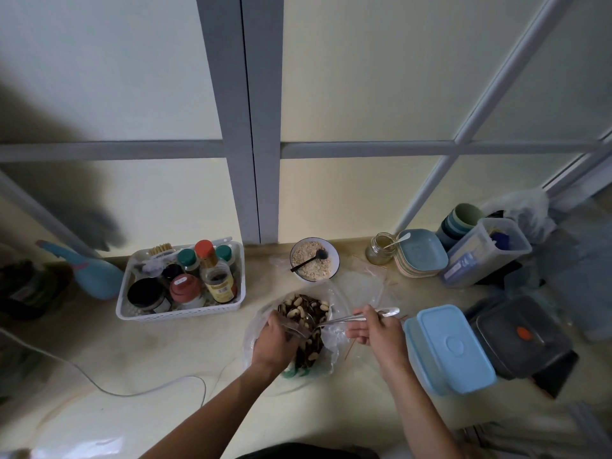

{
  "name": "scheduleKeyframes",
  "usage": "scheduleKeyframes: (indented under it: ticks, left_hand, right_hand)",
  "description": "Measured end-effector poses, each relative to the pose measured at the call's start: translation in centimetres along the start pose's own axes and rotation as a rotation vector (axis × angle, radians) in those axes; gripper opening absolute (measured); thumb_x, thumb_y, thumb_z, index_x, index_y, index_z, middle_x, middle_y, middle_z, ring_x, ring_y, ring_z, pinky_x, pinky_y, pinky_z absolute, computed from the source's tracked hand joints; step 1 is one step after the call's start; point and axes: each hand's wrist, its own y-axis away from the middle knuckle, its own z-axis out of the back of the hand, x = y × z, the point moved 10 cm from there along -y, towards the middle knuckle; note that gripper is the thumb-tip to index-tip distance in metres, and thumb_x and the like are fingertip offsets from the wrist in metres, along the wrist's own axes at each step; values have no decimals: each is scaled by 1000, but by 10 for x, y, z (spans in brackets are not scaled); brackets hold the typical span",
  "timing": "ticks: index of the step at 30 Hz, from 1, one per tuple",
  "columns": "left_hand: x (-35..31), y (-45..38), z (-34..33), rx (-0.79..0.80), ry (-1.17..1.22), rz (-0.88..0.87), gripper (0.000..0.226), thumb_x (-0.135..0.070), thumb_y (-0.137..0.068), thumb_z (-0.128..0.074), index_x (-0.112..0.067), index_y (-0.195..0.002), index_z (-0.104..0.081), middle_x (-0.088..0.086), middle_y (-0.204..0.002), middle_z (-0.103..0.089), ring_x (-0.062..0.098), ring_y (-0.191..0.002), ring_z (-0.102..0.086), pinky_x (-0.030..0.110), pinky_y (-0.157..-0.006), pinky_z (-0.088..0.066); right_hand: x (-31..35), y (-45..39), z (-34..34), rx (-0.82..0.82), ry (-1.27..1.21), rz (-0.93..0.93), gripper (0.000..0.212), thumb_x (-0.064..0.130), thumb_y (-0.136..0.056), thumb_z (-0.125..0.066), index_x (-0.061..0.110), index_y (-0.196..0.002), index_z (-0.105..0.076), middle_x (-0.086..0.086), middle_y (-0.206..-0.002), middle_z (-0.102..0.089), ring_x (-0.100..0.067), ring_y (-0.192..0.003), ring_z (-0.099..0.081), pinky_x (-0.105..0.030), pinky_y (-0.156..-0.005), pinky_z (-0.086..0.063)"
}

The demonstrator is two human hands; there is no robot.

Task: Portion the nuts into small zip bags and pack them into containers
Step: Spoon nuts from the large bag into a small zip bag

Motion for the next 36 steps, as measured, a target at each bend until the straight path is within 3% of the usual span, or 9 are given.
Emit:
scheduleKeyframes:
  ticks: [4, 7, 9, 11, 15, 18, 24, 27, 36]
  left_hand:
    - [-41, 33, 28, 19, 85, -26, 68, -42, -75, -78, -20, -126, -40, -11, -107, -67, 12, -94, -68, 31, -78, -58]
    - [-57, 45, 37, 37, 92, -39, 54, -23, -86, -74, -11, -128, -42, -9, -106, -62, 11, -87, -61, 19, -68, -50]
    - [-59, 45, 38, 39, 137, -41, 51, -19, -88, -73, -10, -128, -42, -4, -103, -69, 13, -74, -67, 20, -57, -53]
    - [-59, 42, 40, 1, 165, -65, 50, -17, -87, -74, -10, -124, -42, -5, -100, -69, 13, -73, -68, 23, -60, -55]
    - [-60, 41, 49, -89, 182, -115, 51, -20, -82, -80, -20, -115, -42, -5, -109, -70, 8, -92, -68, 23, -79, -56]
    - [-60, 42, 51, -96, 205, -110, 51, -18, -82, -80, -20, -116, -42, -3, -111, -69, 9, -93, -64, 19, -79, -50]
    - [-60, 43, 52, -128, 203, -139, 52, -23, -86, -77, -13, -126, -45, 6, -121, -66, 22, -104, -64, 32, -88, -54]
    - [-62, 44, 55, -154, 230, -157, 51, -24, -87, -76, -14, -127, -46, 6, -120, -66, 20, -102, -64, 29, -89, -53]
    - [-70, 50, 65, -209, 250, -201, 43, -18, -86, -75, -17, -118, -46, -1, -112, -60, 13, -94, -57, 19, -80, -42]
  right_hand:
    - [4, 3, -5, 44, 47, 14, 33, 22, -107, -47, 6, -96, -73, -15, -75, -77, -31, -71, -76, -29, -60, -54]
    - [11, 5, -11, 99, 84, 59, 32, 24, -107, -48, 7, -97, -74, -13, -76, -77, -29, -72, -76, -31, -64, -55]
    - [18, 7, -15, 157, 78, 100, 30, 23, -106, -50, 9, -101, -76, -13, -79, -78, -29, -75, -76, -32, -67, -55]
    - [26, 10, -21, 242, 61, 144, 26, 21, -105, -53, 12, -105, -77, -13, -85, -78, -27, -79, -75, -31, -71, -55]
    - [31, 17, -31, 368, 41, 173, 23, 11, -102, -57, 13, -110, -79, -14, -94, -78, -25, -85, -74, -28, -76, -55]
    - [30, 18, -33, 392, 38, 188, 25, 6, -101, -57, 13, -109, -80, -14, -95, -78, -27, -85, -73, -29, -76, -54]
    - [38, 20, -27, 335, 8, 265, 28, 0, -99, -57, 14, -102, -82, -15, -90, -78, -26, -79, -71, -27, -72, -52]
    - [45, 21, -23, 304, -45, 308, 31, -2, -98, -58, 17, -98, -83, -16, -87, -77, -25, -76, -70, -27, -70, -52]
    - [54, 22, -15, 249, -89, 385, 25, 19, -87, -60, 19, -94, -84, -16, -84, -77, -26, -72, -68, -28, -68, -51]
